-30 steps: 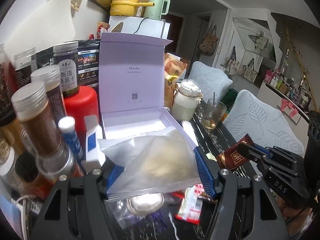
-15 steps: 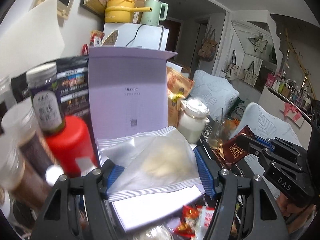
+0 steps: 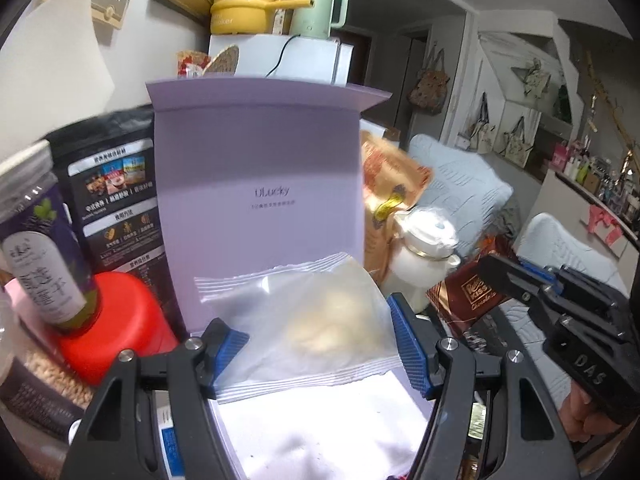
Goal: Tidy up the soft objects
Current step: 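Carry the zip bag toward the lavender box while the right tool drops the candy inside, then lower the zip bag into the lavender box and open the left tool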
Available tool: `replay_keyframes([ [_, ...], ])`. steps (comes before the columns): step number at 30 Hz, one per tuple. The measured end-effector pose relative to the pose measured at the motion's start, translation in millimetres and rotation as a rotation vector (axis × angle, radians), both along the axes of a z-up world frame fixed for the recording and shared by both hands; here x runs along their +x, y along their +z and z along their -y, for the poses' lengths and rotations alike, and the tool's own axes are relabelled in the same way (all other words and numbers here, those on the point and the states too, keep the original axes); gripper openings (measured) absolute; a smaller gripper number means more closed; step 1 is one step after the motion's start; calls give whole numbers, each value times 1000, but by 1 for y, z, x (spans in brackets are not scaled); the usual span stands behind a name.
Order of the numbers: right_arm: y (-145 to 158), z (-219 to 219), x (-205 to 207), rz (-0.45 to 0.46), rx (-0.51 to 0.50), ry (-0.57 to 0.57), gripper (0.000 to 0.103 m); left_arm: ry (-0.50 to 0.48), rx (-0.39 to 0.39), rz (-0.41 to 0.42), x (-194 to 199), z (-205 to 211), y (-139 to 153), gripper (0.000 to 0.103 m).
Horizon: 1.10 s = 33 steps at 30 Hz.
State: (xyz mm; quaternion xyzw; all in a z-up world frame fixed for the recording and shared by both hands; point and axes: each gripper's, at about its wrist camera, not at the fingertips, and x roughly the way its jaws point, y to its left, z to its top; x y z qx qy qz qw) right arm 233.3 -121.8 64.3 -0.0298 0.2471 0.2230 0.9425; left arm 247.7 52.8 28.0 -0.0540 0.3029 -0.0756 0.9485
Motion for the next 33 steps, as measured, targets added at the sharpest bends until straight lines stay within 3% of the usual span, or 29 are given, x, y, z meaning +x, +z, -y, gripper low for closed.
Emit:
replay_keyframes([
  [14, -45, -21, 53, -121, -32, 54, 6, 23, 42, -171, 50, 0, -58, 66],
  [28, -70, -16, 68, -233, -62, 33, 6, 78, 96, -271, 65, 0, -82, 67],
  [32, -71, -15, 70, -245, -70, 21, 7, 92, 116, -267, 66, 2, -82, 68],
  [33, -72, -15, 71, -250, -78, 13, 7, 98, 120, -267, 66, 3, -83, 73],
])
